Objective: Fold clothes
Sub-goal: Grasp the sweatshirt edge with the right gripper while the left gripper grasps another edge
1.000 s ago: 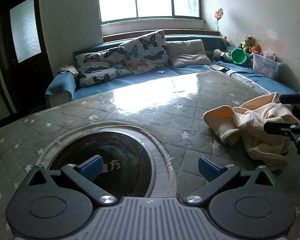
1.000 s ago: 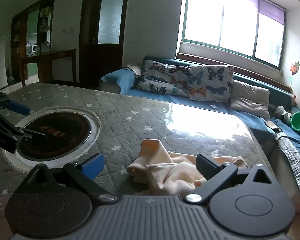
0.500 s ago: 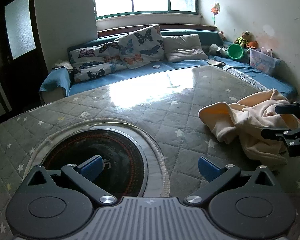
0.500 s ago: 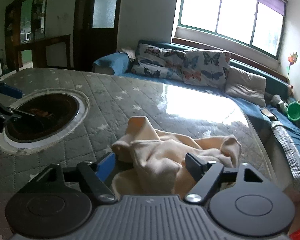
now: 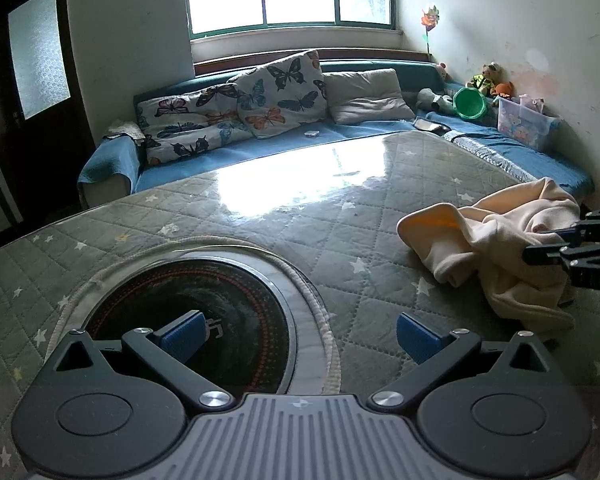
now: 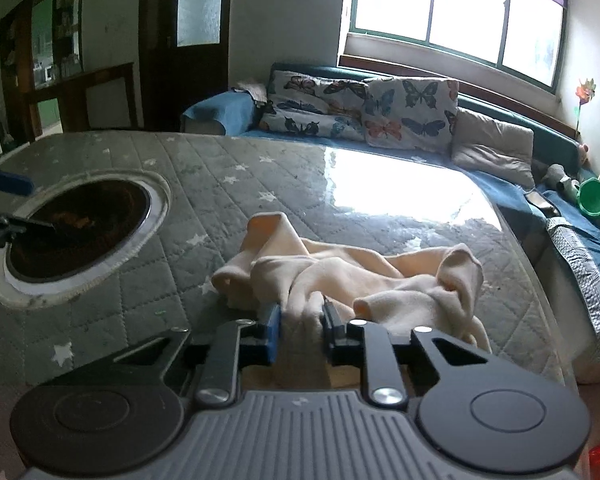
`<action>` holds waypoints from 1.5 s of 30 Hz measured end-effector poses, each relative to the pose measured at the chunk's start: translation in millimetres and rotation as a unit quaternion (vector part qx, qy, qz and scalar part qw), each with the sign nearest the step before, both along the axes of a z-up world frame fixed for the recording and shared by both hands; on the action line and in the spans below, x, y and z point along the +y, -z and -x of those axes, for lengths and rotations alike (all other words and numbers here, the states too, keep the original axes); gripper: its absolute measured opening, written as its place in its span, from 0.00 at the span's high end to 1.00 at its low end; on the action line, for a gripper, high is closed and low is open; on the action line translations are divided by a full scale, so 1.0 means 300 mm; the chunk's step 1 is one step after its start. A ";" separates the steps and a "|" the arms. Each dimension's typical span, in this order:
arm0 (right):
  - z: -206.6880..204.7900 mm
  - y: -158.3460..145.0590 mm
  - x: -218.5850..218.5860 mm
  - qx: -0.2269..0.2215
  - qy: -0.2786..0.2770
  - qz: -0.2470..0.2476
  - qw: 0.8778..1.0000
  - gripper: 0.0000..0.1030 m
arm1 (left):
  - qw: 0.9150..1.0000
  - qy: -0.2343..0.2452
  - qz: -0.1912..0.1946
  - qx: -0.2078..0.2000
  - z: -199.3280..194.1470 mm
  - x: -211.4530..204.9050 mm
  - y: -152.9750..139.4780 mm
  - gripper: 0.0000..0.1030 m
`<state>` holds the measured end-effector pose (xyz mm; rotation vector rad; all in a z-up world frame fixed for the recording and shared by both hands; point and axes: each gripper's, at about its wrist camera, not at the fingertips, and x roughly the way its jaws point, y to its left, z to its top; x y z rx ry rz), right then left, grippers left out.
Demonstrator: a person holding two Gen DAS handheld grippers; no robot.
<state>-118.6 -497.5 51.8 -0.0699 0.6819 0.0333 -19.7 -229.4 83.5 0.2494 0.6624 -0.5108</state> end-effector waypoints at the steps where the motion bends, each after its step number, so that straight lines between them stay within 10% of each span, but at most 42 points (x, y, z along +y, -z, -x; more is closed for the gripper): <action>1: 0.002 -0.006 0.000 -0.004 0.001 -0.003 1.000 0.83 | 1.000 0.000 0.001 0.000 0.000 0.001 0.000 0.00; 35: 0.151 -0.047 0.259 0.011 -0.201 -0.094 0.975 0.85 | 0.995 0.051 0.040 0.081 -0.026 -0.110 0.047 0.01; 45: 0.178 -0.053 0.278 0.013 -0.222 -0.089 0.971 0.85 | 0.983 0.082 0.070 0.145 -0.062 -0.094 0.104 0.42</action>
